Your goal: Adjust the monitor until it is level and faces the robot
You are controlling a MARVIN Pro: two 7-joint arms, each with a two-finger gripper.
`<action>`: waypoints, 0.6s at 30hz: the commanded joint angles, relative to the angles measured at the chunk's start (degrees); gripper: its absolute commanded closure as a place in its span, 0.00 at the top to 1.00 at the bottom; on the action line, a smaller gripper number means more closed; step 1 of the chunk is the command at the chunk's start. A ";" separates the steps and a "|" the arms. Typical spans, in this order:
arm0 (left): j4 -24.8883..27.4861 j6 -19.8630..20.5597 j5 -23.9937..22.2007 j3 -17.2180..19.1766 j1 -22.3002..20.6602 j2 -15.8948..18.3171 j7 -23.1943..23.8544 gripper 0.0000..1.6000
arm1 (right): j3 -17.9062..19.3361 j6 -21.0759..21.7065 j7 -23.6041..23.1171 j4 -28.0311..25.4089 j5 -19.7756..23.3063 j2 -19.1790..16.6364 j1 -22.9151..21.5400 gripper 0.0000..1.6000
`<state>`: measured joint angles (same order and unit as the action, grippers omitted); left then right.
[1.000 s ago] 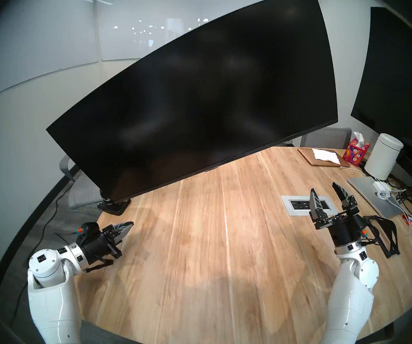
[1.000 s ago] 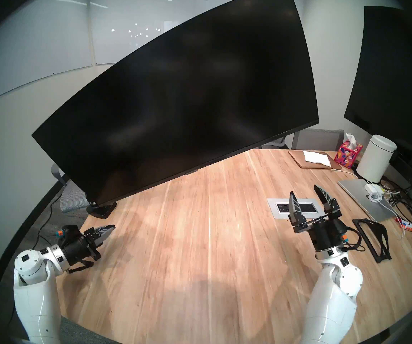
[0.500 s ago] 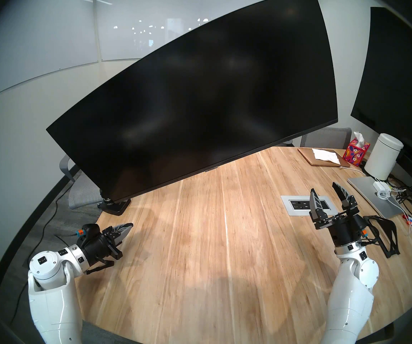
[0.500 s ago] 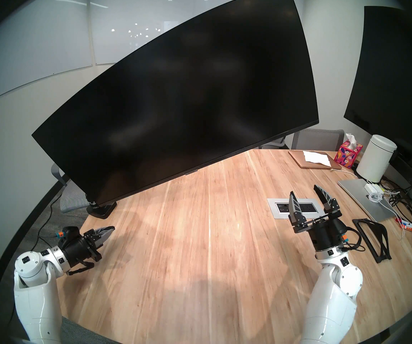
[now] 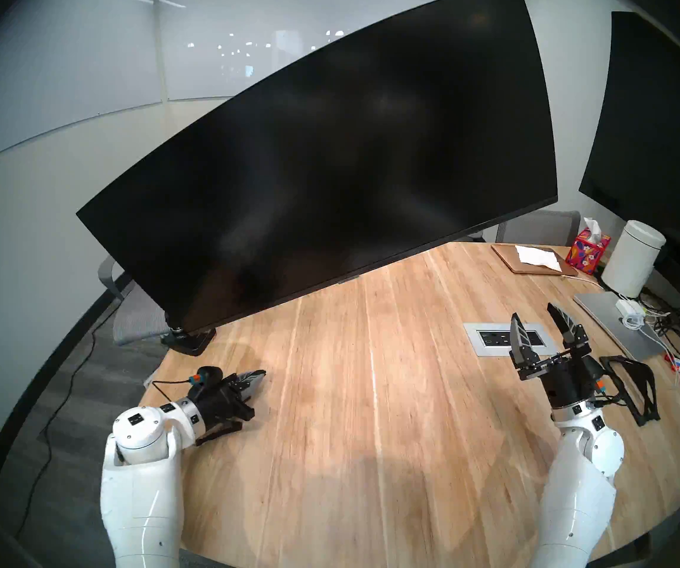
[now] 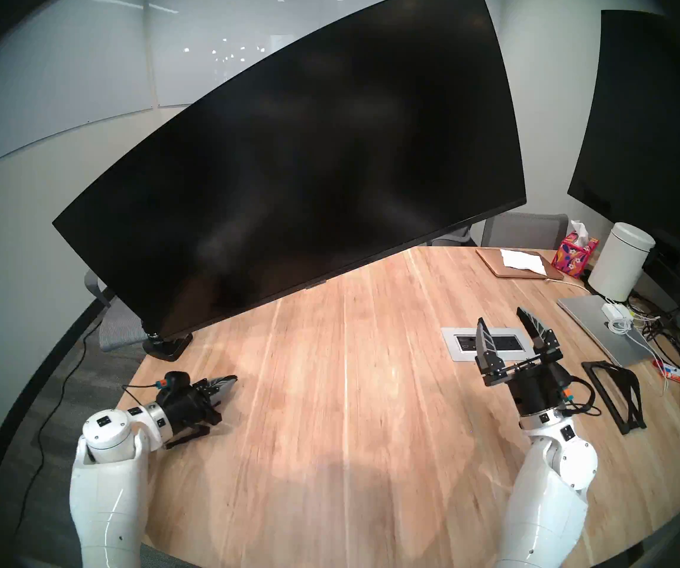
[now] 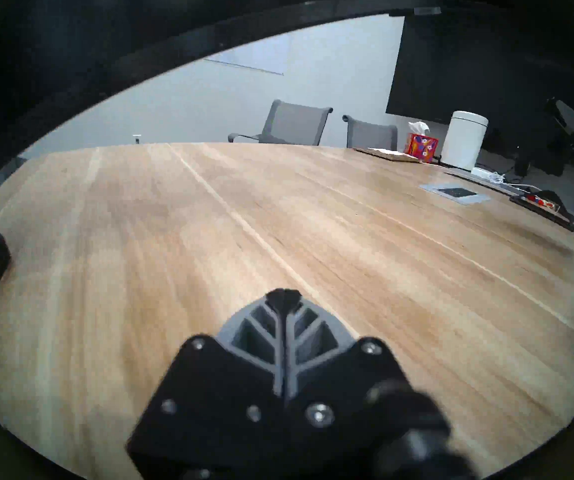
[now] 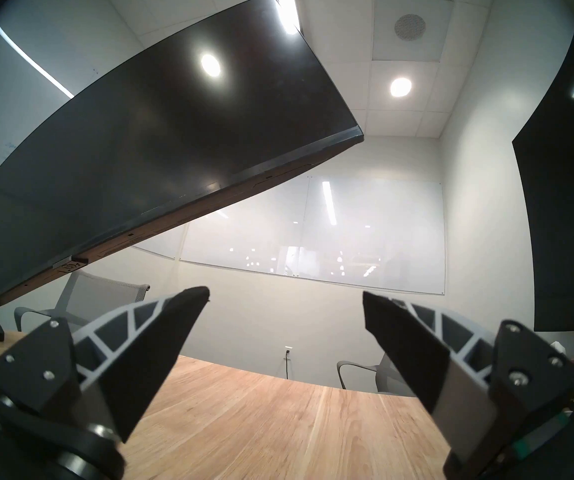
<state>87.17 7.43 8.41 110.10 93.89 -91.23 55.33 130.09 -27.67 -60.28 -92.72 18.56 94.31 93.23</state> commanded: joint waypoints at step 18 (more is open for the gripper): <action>-22.76 -6.08 -3.69 0.65 -18.37 -0.89 -17.65 0.00 | -0.07 -0.18 -0.16 -1.28 0.46 -0.06 -0.26 1.00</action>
<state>71.95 6.38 8.69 106.84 80.88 -92.93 38.58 130.09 -27.82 -60.26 -92.72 18.50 94.25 93.21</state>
